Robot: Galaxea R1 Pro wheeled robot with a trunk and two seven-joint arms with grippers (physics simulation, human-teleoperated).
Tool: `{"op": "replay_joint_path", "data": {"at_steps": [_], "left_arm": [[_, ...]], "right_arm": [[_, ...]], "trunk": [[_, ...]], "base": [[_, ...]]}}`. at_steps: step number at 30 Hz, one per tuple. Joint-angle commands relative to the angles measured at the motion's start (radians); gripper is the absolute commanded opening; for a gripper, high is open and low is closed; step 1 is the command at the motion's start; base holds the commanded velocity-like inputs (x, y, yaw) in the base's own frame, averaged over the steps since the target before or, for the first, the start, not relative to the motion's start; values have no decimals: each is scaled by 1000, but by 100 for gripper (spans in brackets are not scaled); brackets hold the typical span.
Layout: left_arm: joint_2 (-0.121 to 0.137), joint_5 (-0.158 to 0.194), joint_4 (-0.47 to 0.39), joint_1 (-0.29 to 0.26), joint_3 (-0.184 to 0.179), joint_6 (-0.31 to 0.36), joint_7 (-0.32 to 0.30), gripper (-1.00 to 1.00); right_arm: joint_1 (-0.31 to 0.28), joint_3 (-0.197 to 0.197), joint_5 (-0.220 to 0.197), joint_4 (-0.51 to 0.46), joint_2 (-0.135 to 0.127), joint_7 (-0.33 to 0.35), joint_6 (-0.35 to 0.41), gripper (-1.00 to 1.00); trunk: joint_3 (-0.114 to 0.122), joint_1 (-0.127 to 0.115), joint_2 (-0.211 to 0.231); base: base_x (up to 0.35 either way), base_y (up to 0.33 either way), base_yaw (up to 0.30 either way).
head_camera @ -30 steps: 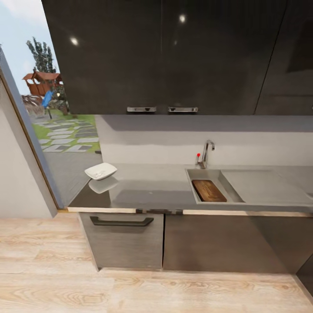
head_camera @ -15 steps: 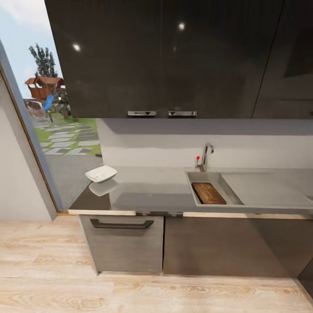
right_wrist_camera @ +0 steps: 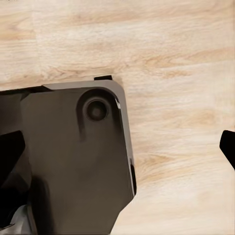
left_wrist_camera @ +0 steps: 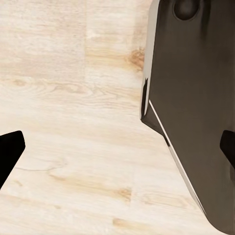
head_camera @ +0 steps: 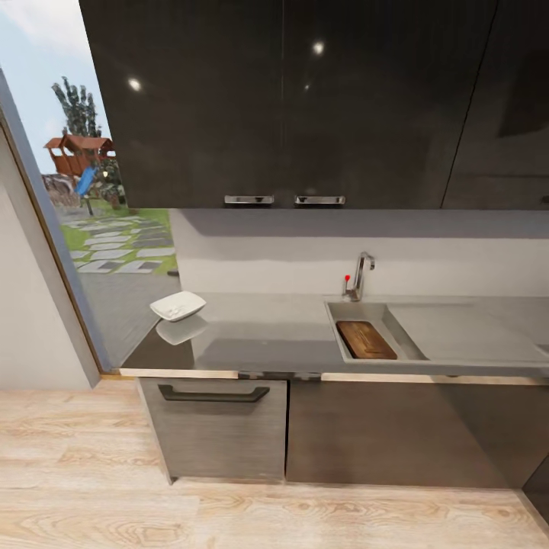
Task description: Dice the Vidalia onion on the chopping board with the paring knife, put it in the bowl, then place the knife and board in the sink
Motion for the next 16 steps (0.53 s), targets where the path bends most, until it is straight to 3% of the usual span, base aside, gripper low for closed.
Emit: {"op": "replay_joint_path", "data": {"at_steps": [1,16], "left_arm": [[0,10,-2,1,-9,-1,4,100],[0,10,-2,1,-9,-1,4,100]], "right_arm": [[0,-8,9,-1,5,4,-2,100],[0,-8,9,-1,14,4,-2,100]], "trunk": [[-1,1,-1],[-1,1,-1]], "base": [[0,0,0],[0,0,0]]}}
